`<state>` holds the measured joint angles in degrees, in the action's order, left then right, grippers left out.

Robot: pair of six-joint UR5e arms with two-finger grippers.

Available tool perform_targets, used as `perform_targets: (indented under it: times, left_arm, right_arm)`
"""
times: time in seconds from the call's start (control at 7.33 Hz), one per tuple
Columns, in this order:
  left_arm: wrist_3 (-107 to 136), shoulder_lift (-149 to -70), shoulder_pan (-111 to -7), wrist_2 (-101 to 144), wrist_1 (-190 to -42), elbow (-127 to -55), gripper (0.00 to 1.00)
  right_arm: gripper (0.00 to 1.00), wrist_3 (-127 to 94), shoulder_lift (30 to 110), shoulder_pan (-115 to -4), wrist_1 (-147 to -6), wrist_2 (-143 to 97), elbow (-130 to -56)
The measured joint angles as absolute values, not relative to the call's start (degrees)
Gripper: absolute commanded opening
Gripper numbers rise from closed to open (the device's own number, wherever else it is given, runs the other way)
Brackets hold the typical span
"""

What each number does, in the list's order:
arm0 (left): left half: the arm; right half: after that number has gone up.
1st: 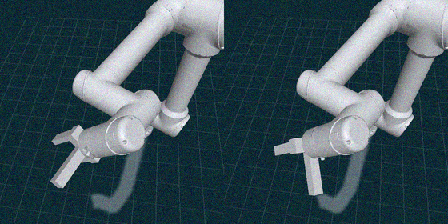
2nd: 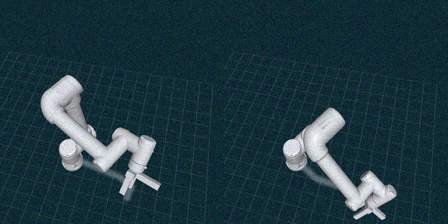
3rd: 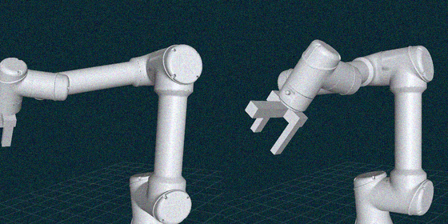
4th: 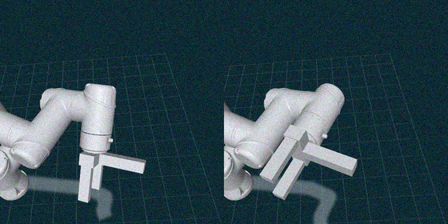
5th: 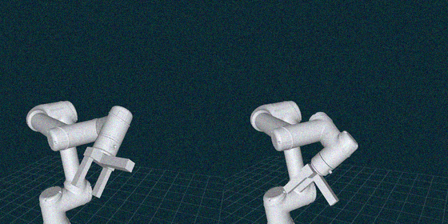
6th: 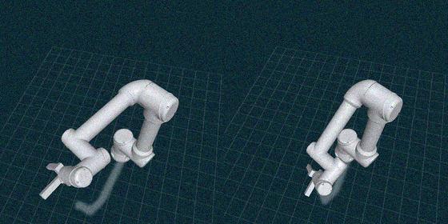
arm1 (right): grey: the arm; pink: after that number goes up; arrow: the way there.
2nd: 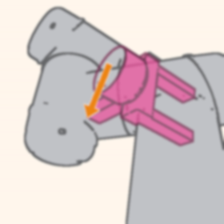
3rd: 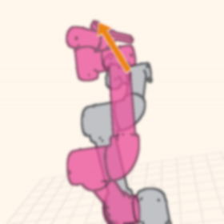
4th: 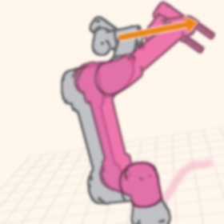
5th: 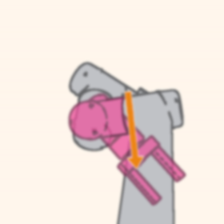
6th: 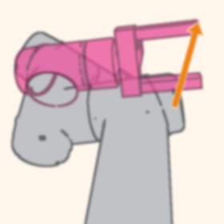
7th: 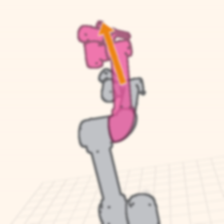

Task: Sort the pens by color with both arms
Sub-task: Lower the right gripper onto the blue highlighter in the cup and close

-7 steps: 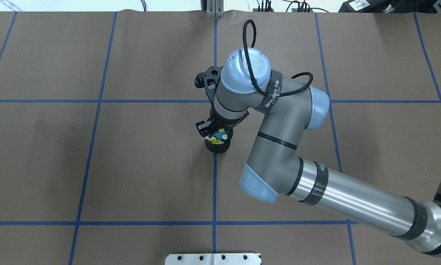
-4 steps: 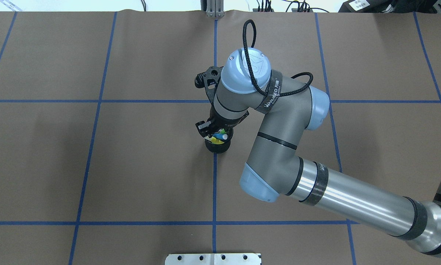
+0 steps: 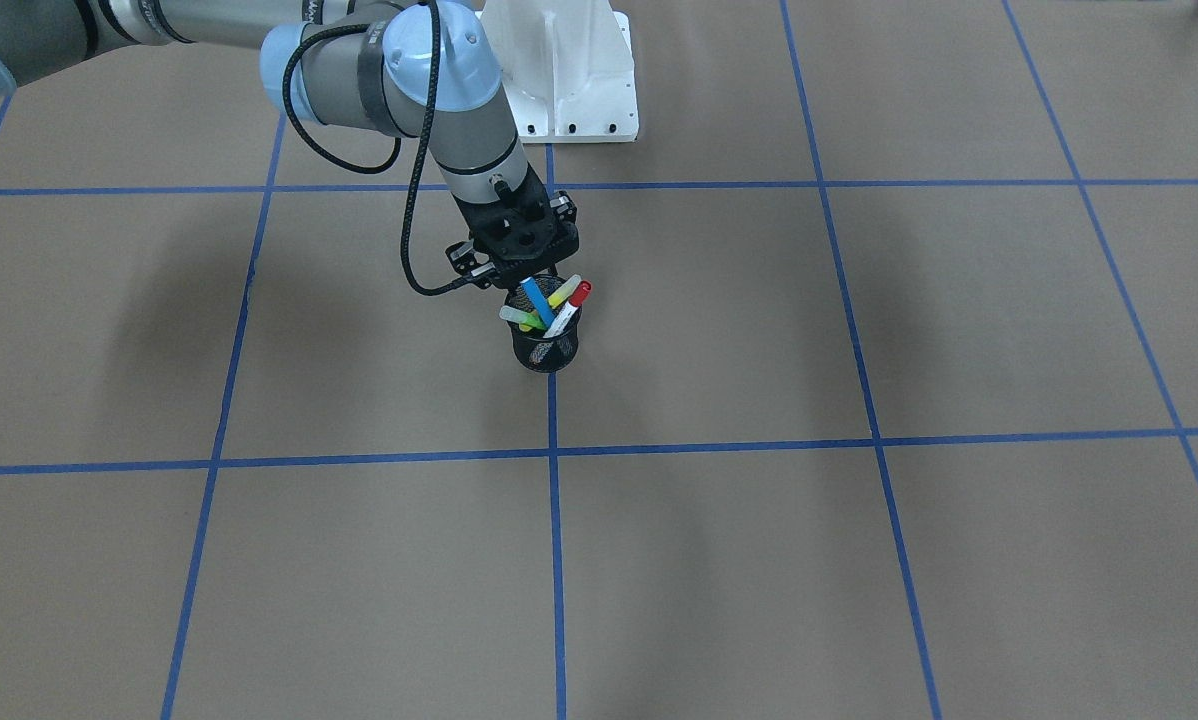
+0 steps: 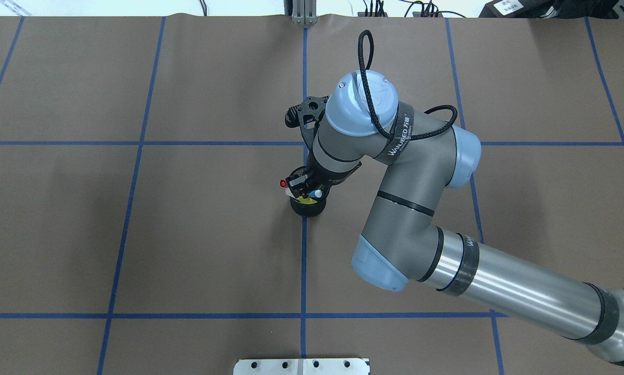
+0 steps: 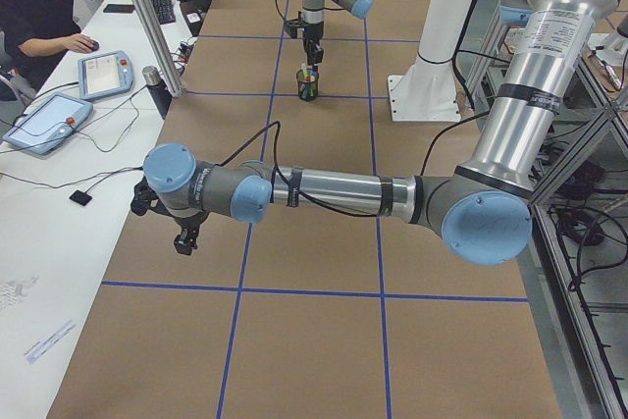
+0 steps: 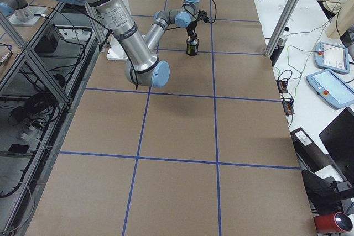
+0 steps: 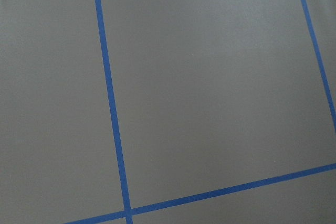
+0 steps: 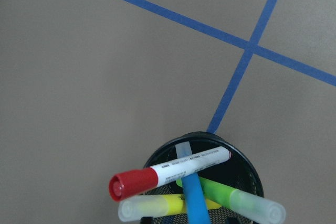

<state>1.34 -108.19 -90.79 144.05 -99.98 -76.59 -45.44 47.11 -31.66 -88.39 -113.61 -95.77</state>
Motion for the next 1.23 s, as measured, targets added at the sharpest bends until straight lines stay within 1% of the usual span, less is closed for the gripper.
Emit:
perform_targets:
  times: [0.68,1.23]
  left_arm:
    - [1.7,-108.2,-90.8,144.1,-100.0,-76.6,1.0]
    - [1.6,-108.2,-90.8,144.1,-100.0,-76.4,1.0]
  right_arm:
    - [0.55,-45.5,47.1,-31.6,-88.0,-113.5,-95.2]
    - [0.5,-45.5,46.7,-31.6,-87.8,-113.5,-95.0]
